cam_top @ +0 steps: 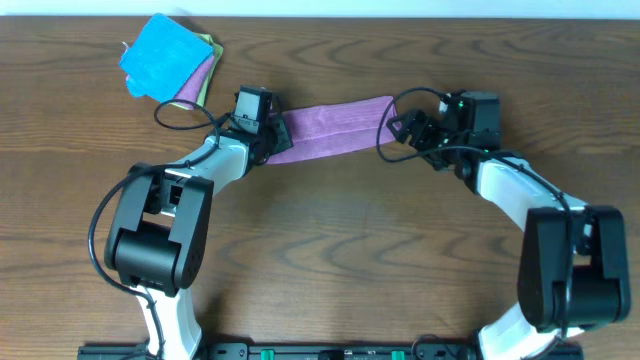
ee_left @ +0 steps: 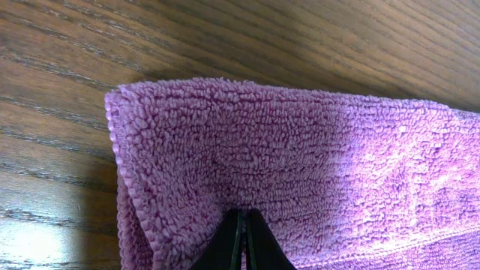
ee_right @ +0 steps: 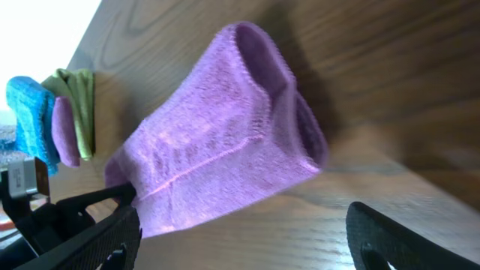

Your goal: Fold the cloth

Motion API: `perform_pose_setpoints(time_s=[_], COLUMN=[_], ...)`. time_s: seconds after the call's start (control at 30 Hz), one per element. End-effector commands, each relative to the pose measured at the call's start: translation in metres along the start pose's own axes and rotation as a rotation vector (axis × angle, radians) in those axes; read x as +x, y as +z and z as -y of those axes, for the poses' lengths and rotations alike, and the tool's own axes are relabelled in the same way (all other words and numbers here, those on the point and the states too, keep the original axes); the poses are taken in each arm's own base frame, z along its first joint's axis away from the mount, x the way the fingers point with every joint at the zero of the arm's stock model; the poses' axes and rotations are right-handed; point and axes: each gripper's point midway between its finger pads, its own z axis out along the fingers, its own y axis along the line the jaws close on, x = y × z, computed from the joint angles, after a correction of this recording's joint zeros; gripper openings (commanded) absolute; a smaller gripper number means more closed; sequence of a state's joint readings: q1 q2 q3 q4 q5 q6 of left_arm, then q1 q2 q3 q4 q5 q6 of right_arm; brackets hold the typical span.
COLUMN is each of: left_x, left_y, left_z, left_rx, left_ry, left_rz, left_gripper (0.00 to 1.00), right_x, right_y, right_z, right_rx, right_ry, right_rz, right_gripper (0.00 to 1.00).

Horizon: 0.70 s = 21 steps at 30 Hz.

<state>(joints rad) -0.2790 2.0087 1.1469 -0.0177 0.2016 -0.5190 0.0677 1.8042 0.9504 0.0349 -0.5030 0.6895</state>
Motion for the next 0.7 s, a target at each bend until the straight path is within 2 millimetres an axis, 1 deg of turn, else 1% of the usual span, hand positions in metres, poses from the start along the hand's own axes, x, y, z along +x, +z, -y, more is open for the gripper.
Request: perform_pose_setpoints(time_s=[0.0, 0.17, 0.4, 0.53, 0.67], left_x=[-0.002, 0.000, 0.002, 0.004, 0.007], left_y=[0.005, 0.005, 0.005, 0.005, 0.005], left_z=[-0.003, -0.002, 0.000, 0.000, -0.002], left_rx=[-0.024, -0.020, -0.004, -0.005, -0.012], left_ry=[0.019, 0.018, 0.014, 0.009, 0.007], left_rz=[0.006, -0.001, -0.013, -0.022, -0.037], left_gripper=[0.06, 0.06, 0.06, 0.06, 0.06], right_x=[0.012, 0.017, 0.017, 0.017, 0.018], right_y=[0.017, 0.034, 0.049, 0.063, 0.079], right_z=[0.010, 0.015, 0.020, 0.021, 0.026], right_rx=[0.028, 0.023, 0.040, 0.031, 0.036], right_ry=[0.047, 0.065, 0.082, 0.084, 0.068], right_rz=[-0.025, -0.026, 0.009, 0.037, 0.074], right_gripper=[0.87, 0.85, 0.81, 0.80, 0.78])
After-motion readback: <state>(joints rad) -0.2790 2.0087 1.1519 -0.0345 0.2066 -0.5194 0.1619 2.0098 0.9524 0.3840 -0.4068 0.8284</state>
